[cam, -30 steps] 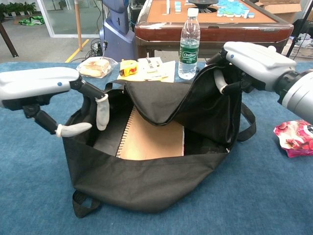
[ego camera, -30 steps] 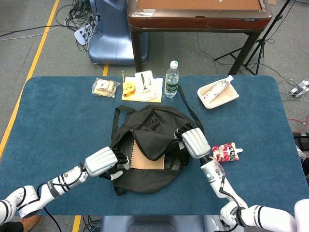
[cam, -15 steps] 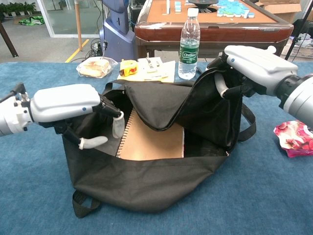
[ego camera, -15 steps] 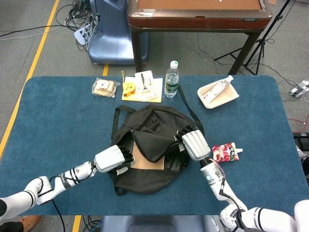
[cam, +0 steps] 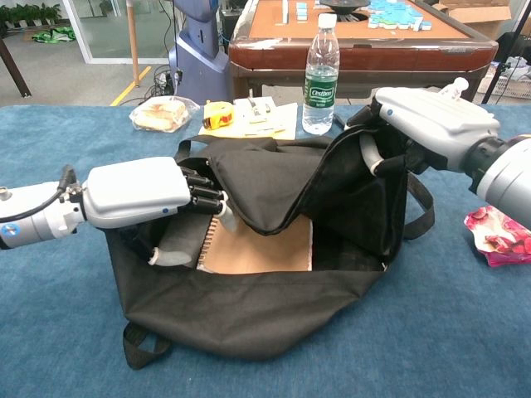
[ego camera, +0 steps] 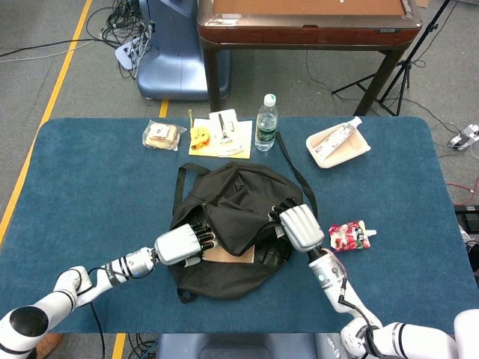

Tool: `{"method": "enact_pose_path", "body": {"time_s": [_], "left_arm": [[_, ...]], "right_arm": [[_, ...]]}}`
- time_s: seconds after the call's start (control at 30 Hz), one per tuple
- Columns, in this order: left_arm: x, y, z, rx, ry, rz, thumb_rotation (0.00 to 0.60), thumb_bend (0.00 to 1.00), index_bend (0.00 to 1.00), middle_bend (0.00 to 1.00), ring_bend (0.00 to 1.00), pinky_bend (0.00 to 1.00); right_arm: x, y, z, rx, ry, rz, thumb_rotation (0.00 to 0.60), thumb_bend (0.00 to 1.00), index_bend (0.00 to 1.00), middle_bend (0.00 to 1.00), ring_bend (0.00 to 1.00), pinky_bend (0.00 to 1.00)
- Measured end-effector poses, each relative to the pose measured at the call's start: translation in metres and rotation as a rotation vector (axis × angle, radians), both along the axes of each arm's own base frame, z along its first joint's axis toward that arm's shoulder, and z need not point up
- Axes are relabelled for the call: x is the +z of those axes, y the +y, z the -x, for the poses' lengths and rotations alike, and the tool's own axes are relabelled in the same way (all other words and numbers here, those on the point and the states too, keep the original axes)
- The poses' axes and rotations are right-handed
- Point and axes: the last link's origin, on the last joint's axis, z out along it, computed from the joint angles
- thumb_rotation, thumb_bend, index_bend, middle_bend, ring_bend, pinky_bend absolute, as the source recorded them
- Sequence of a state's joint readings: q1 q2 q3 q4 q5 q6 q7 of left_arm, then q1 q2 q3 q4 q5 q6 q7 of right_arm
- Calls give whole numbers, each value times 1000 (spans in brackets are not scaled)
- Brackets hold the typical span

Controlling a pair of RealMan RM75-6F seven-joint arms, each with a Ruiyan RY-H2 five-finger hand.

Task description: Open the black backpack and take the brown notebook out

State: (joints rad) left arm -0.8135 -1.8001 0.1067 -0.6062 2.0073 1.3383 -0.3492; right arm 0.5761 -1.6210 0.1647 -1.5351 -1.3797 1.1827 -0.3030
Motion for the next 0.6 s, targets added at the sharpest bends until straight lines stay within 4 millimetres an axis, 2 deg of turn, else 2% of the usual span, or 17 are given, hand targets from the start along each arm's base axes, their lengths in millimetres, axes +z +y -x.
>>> {"method": "enact_pose_path", "body": {"time_s": [0.33,0.6], "left_arm": [[-12,4,-5,-87,33,-103,600,177,161,135,166,284],[-17,8,-7,-133,65,-147,600,159,115,98,134,264]], "right_arm": [[-4,1,-2,-3,-1,-12,600,827,774,529,415,315],[-6,2,-2,-6,-3,-18,600,828,774,529,415,315]]}}
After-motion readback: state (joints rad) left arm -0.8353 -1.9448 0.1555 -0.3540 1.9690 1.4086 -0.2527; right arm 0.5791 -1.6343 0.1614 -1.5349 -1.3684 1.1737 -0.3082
